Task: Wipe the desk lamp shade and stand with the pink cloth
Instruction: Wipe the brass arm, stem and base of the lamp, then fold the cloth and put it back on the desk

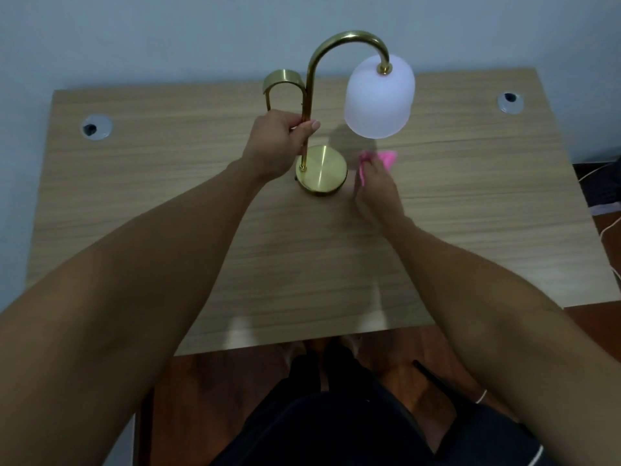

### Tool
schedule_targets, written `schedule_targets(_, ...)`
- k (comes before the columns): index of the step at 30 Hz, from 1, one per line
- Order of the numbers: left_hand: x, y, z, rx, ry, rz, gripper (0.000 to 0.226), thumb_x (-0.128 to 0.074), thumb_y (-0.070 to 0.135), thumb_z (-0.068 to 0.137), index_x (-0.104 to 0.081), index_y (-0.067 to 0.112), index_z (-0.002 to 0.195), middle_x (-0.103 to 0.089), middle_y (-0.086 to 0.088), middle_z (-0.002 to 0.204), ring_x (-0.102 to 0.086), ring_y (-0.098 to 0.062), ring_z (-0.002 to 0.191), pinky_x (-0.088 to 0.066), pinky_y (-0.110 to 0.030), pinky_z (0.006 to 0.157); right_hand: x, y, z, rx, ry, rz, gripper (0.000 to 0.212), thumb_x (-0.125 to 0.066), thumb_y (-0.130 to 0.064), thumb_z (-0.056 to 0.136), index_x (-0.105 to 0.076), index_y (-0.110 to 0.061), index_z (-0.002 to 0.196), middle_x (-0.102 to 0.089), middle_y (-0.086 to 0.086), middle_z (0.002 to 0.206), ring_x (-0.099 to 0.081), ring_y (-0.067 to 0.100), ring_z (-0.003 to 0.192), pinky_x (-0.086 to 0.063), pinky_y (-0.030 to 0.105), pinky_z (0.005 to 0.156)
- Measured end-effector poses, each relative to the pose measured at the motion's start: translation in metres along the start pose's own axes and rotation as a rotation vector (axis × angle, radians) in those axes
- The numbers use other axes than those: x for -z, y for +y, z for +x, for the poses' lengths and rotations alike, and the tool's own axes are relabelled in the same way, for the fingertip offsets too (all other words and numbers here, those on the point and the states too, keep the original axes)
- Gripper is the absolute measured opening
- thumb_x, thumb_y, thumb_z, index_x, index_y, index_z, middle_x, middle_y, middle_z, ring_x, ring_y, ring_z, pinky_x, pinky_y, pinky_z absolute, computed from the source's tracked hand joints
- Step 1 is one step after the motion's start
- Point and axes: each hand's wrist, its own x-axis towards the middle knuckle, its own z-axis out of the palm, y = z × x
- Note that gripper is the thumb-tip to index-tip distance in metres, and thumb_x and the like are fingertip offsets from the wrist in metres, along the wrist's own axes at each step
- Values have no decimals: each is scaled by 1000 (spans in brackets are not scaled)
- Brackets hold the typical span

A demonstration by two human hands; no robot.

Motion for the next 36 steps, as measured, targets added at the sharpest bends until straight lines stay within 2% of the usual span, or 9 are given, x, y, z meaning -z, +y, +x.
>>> schedule_targets(4, -1, -3, 1, -8, -1, 2, 30, -61, 39, 103, -79, 16, 110, -80, -11, 92, -79, -20, 78, -65, -44, 78, 3, -27, 36, -77, 20, 297, 25, -46, -15, 102, -67, -3, 107, -62, 14, 115, -60, 34, 109, -49, 59, 100)
schedule_targets(7, -1, -5, 2, -23, 1, -17, 29, -62, 37, 103, -79, 14, 108, -79, -14, 90, -79, -21, 76, -65, -45, 75, -21, -47, 24, -154, -158, 192, 48, -50, 1, 97, -51, 7, 145, -50, 29, 149, -48, 42, 140, -38, 53, 119)
schedule_targets(12, 0, -6, 1, -46, 17, -15, 27, -63, 38, 102, -80, 16, 103, -79, -16, 84, -79, -19, 73, -64, -45, 71, -40, -98, -23, -322, 13, -120, 55, -48, -11, 93, -50, 7, 145, -49, 33, 149, -50, 41, 140, -20, 48, 118)
schedule_targets(16, 0, -7, 1, 0, 19, -35, 39, -62, 46, 97, -81, 12, 97, -79, -15, 84, -77, -27, 77, -63, -51, 78, -64, -137, -37, -495, -239, 172, 52, -40, -20, 104, -45, 9, 147, -35, 39, 155, -29, 54, 148, -23, 56, 124)
schedule_targets(20, 3, -3, -5, 37, -25, -10, 33, -61, 40, 102, -79, 14, 110, -79, -13, 101, -70, -20, 91, -56, -43, 89, -42, -147, -36, -378, -261, 497, 29, -46, -12, 105, -58, -8, 130, -54, 9, 120, -51, 26, 108, -37, 15, 79)
schedule_targets(23, 13, -9, -20, 27, -62, -11, 38, -56, 39, 105, -72, 16, 130, -77, -3, 117, -69, -16, 109, -54, -36, 99, -6, -138, -36, -430, -353, 866, 24, -47, -14, 108, -57, 3, 122, -54, 8, 104, -52, 20, 90, -46, 34, 79)
schedule_targets(28, 23, -33, -57, 173, 40, -133, 26, -53, 34, 107, -74, 19, 107, -70, -1, 94, -62, -15, 89, -50, -35, 84, 35, -110, -37, -677, -559, 1218, 27, -60, -24, 102, -60, -13, 128, -66, 27, 127, -68, 44, 113, -54, 64, 100)
schedule_targets(31, 22, -35, -77, 298, 0, -284, 22, -57, 22, 102, -76, 15, 110, -72, -8, 123, -62, -20, 118, -47, -37, 106, 52, -103, -36, -749, -596, 1358, 26, -65, -17, 100, -64, -11, 125, -70, 22, 117, -71, 41, 106, -53, 57, 105)
schedule_targets(36, 18, -24, -95, 350, -97, -397, 20, -56, 7, 88, -66, 17, 75, -66, 0, 94, -56, -15, 94, -41, -33, 92, 76, -108, -35, -670, -674, 1414, 30, -59, -10, 102, -62, -5, 131, -73, 16, 100, -73, 32, 89, -57, 44, 92)
